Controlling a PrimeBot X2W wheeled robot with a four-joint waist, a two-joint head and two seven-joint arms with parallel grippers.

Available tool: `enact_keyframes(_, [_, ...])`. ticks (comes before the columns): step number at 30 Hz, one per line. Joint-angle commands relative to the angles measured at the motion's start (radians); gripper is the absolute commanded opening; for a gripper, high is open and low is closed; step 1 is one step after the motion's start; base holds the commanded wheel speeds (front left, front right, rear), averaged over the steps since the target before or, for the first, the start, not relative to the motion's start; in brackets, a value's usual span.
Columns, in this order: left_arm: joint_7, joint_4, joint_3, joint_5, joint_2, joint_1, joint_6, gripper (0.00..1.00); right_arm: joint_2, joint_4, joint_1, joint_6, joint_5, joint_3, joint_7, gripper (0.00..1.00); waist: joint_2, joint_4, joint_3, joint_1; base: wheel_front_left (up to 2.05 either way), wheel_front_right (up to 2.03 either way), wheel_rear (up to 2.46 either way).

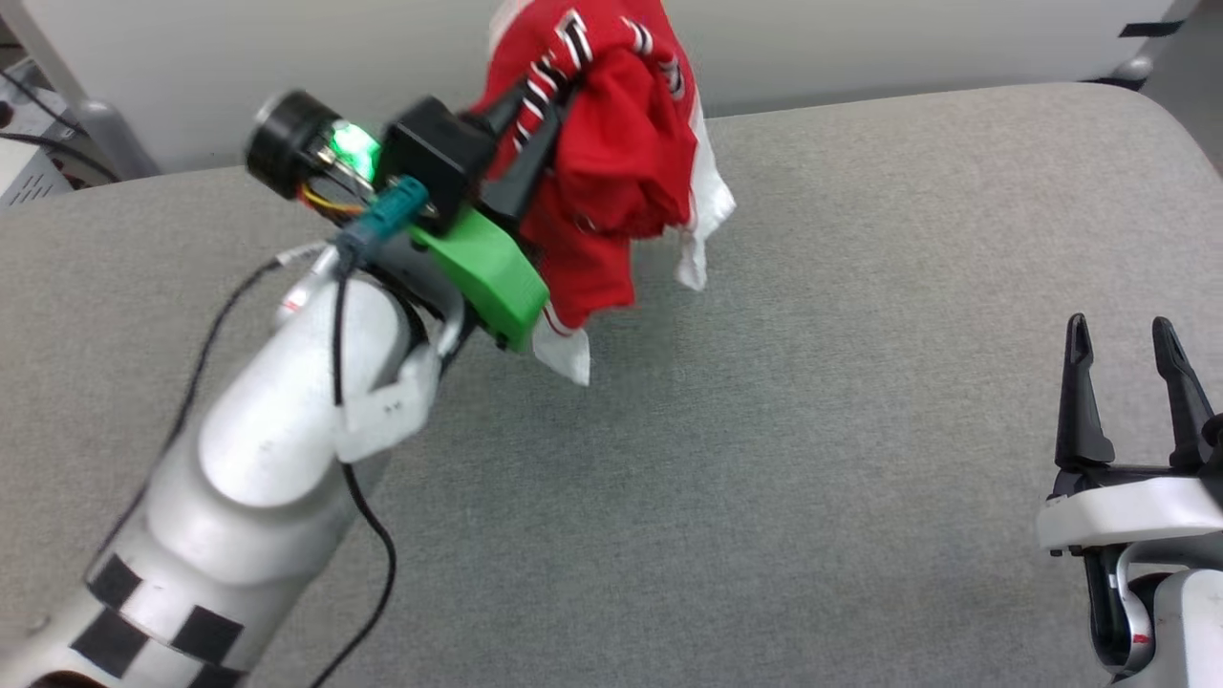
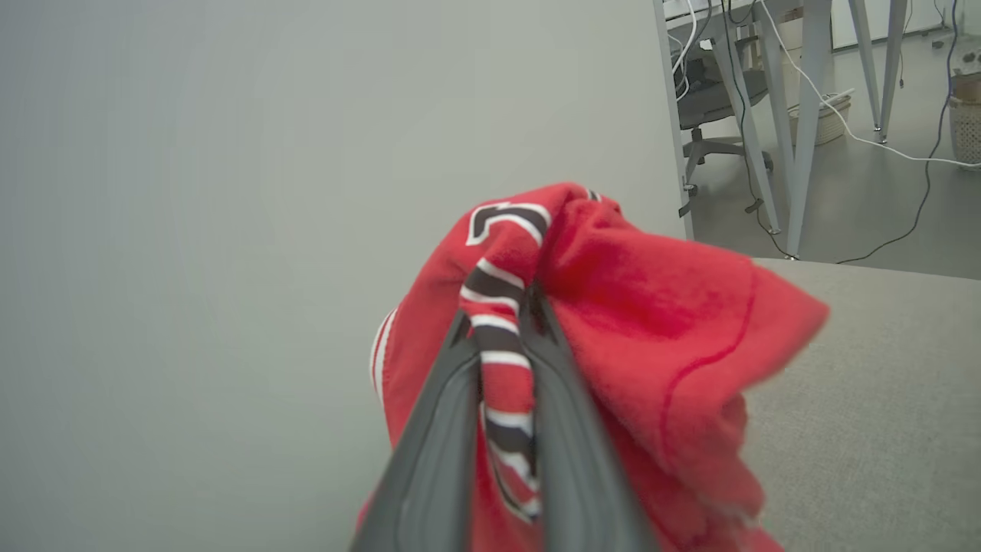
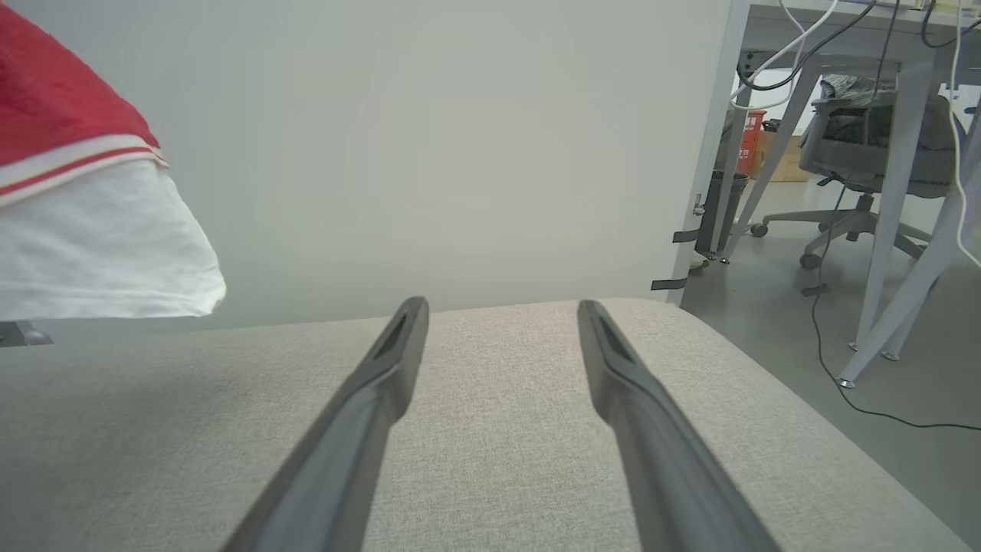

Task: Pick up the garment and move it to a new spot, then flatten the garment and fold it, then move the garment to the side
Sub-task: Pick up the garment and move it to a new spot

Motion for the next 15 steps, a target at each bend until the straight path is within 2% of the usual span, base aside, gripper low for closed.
enact_keyframes(1, [-0.016, 0.024, -0.018, 0.01, -0.023, 0.04, 0.007, 0.0, -0.003, -0.007, 0.005, -0.001, -0.002, -0.001, -0.002, 1.0, 0.0108, -0.038, 0.02, 0.0, 0.0, 0.0, 0.0])
enact_keyframes(8, [-0.085, 0.227, -0.161, 0.032, -0.169, 0.182, 0.008, 0.0, -0.003, -0.014, 0.004, -0.001, 0.0, -0.001, -0.002, 1.0, 0.0108, -0.054, 0.044, 0.0, 0.0, 0.0, 0.0])
enact_keyframes(14, [-0.122, 0.374, -0.247, 0.041, -0.274, 0.234, -0.006, 0.0, -0.003, -0.01, 0.0, -0.001, -0.004, 0.004, -0.002, 1.0, 0.0108, -0.032, 0.056, 0.0, 0.0, 0.0, 0.0])
enact_keyframes(15, [-0.124, 0.395, -0.258, 0.043, -0.283, 0.236, -0.007, 0.29, -0.003, -0.008, 0.0, -0.001, -0.005, 0.006, -0.002, 1.0, 0.0108, -0.028, 0.056, 0.0, 0.0, 0.0, 0.0])
